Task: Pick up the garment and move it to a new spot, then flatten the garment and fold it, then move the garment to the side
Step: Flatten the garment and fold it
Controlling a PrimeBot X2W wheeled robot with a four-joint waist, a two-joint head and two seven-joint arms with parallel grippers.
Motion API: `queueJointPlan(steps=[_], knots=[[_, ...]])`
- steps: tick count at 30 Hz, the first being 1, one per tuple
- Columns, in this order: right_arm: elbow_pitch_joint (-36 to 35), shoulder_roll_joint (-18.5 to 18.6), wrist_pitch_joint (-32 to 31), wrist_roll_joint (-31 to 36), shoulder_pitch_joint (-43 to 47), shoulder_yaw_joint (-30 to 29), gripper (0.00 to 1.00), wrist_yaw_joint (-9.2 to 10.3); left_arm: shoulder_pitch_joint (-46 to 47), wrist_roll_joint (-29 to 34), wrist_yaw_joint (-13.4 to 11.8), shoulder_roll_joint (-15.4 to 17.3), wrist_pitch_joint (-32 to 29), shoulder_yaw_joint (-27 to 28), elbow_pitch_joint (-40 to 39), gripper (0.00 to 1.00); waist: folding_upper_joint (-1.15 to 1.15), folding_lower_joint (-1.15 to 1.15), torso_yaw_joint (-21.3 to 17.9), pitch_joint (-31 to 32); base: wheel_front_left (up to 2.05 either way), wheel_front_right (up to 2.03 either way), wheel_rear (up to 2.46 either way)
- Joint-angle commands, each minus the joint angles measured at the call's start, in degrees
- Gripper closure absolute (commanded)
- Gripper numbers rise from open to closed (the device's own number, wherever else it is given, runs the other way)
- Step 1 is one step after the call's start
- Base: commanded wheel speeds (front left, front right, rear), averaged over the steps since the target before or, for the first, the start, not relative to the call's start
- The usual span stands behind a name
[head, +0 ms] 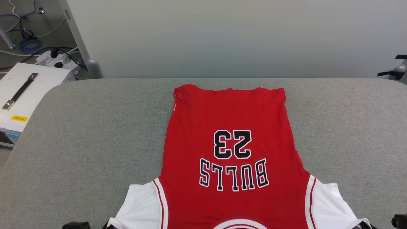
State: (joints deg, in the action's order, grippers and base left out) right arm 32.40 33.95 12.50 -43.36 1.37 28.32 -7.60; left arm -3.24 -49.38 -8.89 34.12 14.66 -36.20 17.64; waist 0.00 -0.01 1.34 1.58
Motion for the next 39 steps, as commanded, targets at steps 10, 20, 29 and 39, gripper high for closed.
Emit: queueJointPlan(steps=[10,20,29,39], knots=[[-7.9,1.0,-3.1,5.0,-2.0,-15.5,0.00,0.11,1.8,2.9,-0.5,-1.8,0.3,1.6,-2.3,1.00,0.00,0.01,0.8,-2.0,0.00,0.00,0.00],[-24.4,1.6,-16.1,7.1,-14.7,-27.7,0.00,0.11,5.9,9.6,-0.9,-5.2,0.3,5.0,-6.1,1.00,0.00,0.01,5.7,-9.7,0.00,0.00,0.00],[-25.8,4.5,-37.7,5.6,-34.5,-23.9,0.00,0.11,11.5,15.6,0.8,-11.2,0.3,7.8,-7.8,1.00,0.00,0.01,12.0,-20.2,0.00,0.00,0.00],[-16.4,6.5,-62.3,5.4,-53.1,-18.0,0.00,0.11,17.0,21.8,4.9,-19.1,0.3,10.6,-7.8,1.00,0.00,0.01,17.9,-30.7,0.00,0.00,0.00]])
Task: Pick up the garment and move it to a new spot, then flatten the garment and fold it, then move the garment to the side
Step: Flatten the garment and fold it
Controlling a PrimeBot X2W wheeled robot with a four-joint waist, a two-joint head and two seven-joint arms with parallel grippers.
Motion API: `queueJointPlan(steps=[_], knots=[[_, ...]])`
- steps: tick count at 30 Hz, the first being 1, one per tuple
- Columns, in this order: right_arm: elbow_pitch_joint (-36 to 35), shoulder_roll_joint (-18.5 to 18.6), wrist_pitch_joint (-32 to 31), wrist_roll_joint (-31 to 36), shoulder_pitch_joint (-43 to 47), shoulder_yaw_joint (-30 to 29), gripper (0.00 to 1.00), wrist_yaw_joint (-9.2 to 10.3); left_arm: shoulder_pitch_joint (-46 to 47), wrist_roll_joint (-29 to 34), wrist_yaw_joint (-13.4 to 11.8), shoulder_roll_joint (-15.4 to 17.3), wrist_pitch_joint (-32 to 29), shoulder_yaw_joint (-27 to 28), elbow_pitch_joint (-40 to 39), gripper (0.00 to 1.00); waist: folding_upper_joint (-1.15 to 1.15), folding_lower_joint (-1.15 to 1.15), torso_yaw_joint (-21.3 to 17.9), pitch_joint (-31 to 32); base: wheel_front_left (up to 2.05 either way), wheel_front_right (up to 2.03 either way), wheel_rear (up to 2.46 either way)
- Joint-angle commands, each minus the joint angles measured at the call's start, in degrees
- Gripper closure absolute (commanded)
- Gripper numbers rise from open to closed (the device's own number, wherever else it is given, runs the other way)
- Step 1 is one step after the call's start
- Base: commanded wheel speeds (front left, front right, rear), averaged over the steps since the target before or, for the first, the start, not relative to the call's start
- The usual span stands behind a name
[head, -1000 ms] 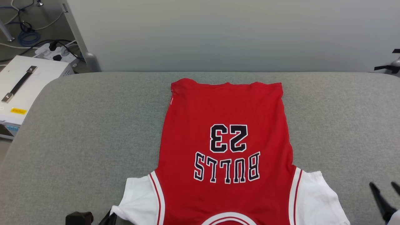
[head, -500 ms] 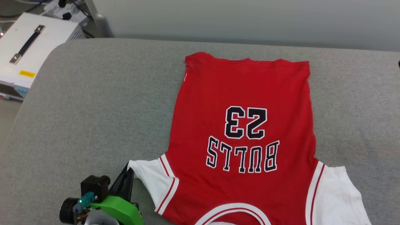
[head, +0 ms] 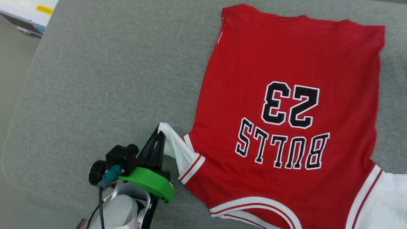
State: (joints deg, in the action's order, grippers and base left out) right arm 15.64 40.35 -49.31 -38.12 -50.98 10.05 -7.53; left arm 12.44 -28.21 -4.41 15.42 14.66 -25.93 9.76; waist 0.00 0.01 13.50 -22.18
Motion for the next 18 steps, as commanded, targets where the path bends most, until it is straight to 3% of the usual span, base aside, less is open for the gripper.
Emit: queueJointPlan(steps=[1,10,18], knots=[[1.5,-0.1,-2.0,0.3,-1.8,0.5,0.00,0.04,1.8,1.1,0.8,-1.0,0.3,0.5,0.2,1.00,0.00,-0.01,6.2,-7.7,0.00,0.00,0.00],[8.9,-1.3,-9.1,5.6,-8.4,2.0,0.00,0.04,4.8,5.4,4.9,-7.0,0.3,3.6,0.3,1.00,0.00,-0.01,10.0,-14.9,0.00,0.00,0.00],[11.5,-0.9,-12.5,5.8,-5.4,5.7,0.00,0.04,3.6,8.2,6.8,-9.5,0.3,6.9,-0.6,1.00,0.00,-0.01,10.1,-15.9,0.00,0.00,0.00]])
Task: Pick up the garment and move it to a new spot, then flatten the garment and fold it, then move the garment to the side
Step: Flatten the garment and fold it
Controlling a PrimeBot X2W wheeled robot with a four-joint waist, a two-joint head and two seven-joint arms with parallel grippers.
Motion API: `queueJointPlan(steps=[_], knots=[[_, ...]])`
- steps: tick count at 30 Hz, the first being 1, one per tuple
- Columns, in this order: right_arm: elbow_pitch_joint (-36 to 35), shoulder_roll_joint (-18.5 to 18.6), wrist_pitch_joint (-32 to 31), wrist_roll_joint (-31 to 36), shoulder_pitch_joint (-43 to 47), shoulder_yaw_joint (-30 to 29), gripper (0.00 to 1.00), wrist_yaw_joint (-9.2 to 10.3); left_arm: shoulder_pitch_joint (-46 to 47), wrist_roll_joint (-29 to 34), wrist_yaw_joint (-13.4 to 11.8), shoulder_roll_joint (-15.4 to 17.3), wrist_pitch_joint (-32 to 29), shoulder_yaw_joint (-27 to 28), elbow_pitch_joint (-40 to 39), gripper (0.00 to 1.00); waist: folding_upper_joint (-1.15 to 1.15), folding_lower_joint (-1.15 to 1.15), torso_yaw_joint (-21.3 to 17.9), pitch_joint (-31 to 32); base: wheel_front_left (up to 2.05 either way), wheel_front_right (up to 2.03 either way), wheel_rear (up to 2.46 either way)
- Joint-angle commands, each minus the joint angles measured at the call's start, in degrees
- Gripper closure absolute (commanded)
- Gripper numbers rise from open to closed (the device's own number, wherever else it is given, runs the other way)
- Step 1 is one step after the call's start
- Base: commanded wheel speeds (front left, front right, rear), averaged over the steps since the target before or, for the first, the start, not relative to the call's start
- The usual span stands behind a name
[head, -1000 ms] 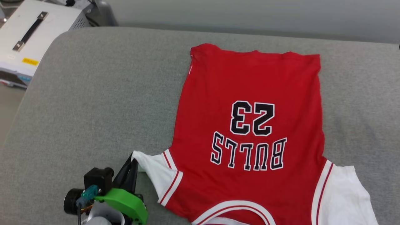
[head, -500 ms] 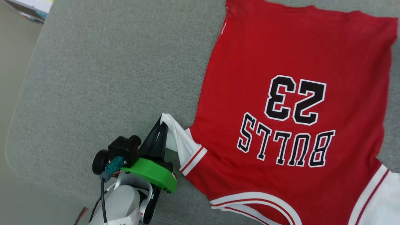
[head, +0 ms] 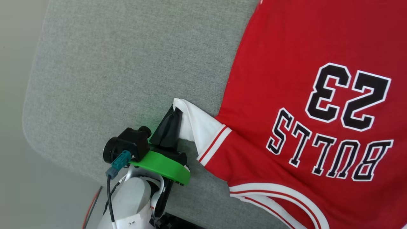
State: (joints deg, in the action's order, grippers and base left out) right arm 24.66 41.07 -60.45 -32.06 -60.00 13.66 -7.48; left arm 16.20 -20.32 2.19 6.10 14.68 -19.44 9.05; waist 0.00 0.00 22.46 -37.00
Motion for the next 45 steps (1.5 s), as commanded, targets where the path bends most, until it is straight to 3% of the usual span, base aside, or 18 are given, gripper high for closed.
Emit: queueJointPlan(steps=[1,2,16,22,27,35,45], knots=[[2.4,-1.4,-1.4,-0.7,3.8,2.4,0.87,-0.01,-0.3,0.7,0.4,-0.3,0.3,0.8,0.2,1.00,0.00,0.00,1.0,-0.8,0.00,0.00,0.00],[2.2,-1.2,-1.2,-0.9,3.9,2.5,1.00,-0.01,-0.5,1.0,0.6,-0.4,0.3,1.1,0.4,1.00,0.00,0.00,0.9,-0.6,0.00,0.00,0.00],[0.4,-0.8,7.7,-4.7,4.0,6.2,1.00,-0.01,-5.0,3.4,1.9,-1.0,0.3,5.9,2.1,1.00,0.00,0.00,-3.0,9.1,0.00,0.00,0.00],[-4.0,1.8,13.8,-7.9,7.9,12.0,1.00,-0.01,-8.7,3.6,1.6,0.2,0.3,7.9,3.6,1.00,0.00,0.00,-6.1,15.9,0.00,0.00,0.00],[-8.4,5.6,18.0,-12.0,13.5,16.0,1.00,-0.01,-12.4,3.3,1.3,1.5,0.3,9.3,5.0,1.00,0.00,0.00,-8.8,21.4,0.00,0.00,0.00],[-12.9,11.5,24.7,-17.0,26.5,16.2,1.00,-0.01,-17.4,2.2,0.4,3.3,0.1,10.9,6.1,1.00,0.00,0.00,-13.2,27.7,0.00,0.00,0.00],[-12.0,11.6,29.8,-20.3,44.4,11.0,1.00,-0.01,-21.4,0.9,-0.2,4.5,-0.6,11.7,6.4,1.00,0.00,0.00,-17.4,32.3,0.00,0.00,0.00]])
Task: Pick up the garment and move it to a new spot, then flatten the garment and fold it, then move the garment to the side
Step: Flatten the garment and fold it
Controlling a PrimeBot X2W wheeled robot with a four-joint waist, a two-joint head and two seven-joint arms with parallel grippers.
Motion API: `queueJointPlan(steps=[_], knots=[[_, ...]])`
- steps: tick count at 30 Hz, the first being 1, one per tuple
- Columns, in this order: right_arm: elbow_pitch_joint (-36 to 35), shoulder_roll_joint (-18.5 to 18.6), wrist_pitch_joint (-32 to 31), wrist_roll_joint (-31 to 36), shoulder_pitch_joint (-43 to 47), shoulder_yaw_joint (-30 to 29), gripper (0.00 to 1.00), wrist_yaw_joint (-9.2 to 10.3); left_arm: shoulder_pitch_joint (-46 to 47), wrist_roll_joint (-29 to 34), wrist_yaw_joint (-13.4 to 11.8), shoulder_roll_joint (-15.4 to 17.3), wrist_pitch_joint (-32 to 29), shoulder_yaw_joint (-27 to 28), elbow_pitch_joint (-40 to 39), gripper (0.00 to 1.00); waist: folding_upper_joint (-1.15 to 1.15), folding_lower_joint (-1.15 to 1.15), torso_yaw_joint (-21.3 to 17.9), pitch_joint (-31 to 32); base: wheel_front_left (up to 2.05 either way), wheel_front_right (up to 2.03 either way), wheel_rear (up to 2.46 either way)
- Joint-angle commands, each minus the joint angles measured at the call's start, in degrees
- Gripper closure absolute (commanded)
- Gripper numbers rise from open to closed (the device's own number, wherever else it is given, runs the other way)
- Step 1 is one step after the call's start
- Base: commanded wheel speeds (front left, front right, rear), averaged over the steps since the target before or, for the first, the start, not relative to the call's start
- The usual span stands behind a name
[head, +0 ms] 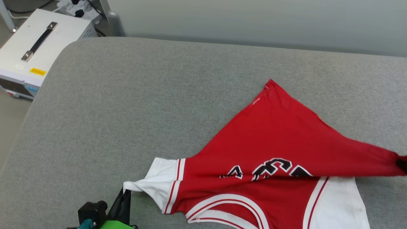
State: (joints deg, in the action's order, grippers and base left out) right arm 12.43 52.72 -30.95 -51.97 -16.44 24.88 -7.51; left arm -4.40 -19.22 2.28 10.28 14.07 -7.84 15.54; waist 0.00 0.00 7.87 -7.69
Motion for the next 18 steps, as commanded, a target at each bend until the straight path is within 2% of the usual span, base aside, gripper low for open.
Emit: queueJointPlan(steps=[1,6,11,15,16,17,18], knots=[[0.5,-0.1,0.5,-0.6,3.2,-0.8,1.00,0.02,-1.1,-0.3,-0.3,0.4,-0.1,0.1,0.0,1.00,0.00,0.00,-3.0,3.3,0.00,0.00,0.00],[2.0,-1.7,1.9,-1.7,14.0,-3.6,1.00,0.02,-1.7,-0.5,-0.3,0.7,-0.4,-0.3,-0.2,1.00,0.00,0.00,-3.0,4.2,0.00,0.00,0.00],[2.9,-5.1,3.0,-1.9,23.4,-5.5,1.00,0.02,-1.9,-0.7,-0.4,0.6,-0.3,-0.5,-0.1,1.00,0.00,0.00,-2.6,4.2,0.00,0.00,0.00],[2.8,-7.9,3.2,-1.4,26.8,-7.4,1.00,0.02,-1.9,-0.9,-0.5,0.7,-0.2,-0.6,0.1,1.00,0.00,0.00,-2.6,4.2,0.00,0.00,0.00],[2.7,-8.5,3.4,-1.4,27.0,-8.0,0.95,0.02,-1.9,-0.9,-0.5,0.8,-0.2,-0.6,0.1,1.00,0.00,0.00,-2.7,4.3,0.00,0.00,0.00],[2.4,-9.2,3.8,-1.2,27.0,-9.0,0.53,0.02,-1.9,-1.0,-0.5,0.9,-0.2,-0.6,0.1,1.00,0.00,0.00,-2.7,4.4,0.00,0.00,0.00],[2.0,-9.4,4.4,-0.6,26.9,-9.8,0.00,0.02,-1.9,-1.0,-0.5,0.9,-0.2,-0.6,0.2,1.00,0.00,0.00,-2.7,4.5,0.00,0.00,0.00]])
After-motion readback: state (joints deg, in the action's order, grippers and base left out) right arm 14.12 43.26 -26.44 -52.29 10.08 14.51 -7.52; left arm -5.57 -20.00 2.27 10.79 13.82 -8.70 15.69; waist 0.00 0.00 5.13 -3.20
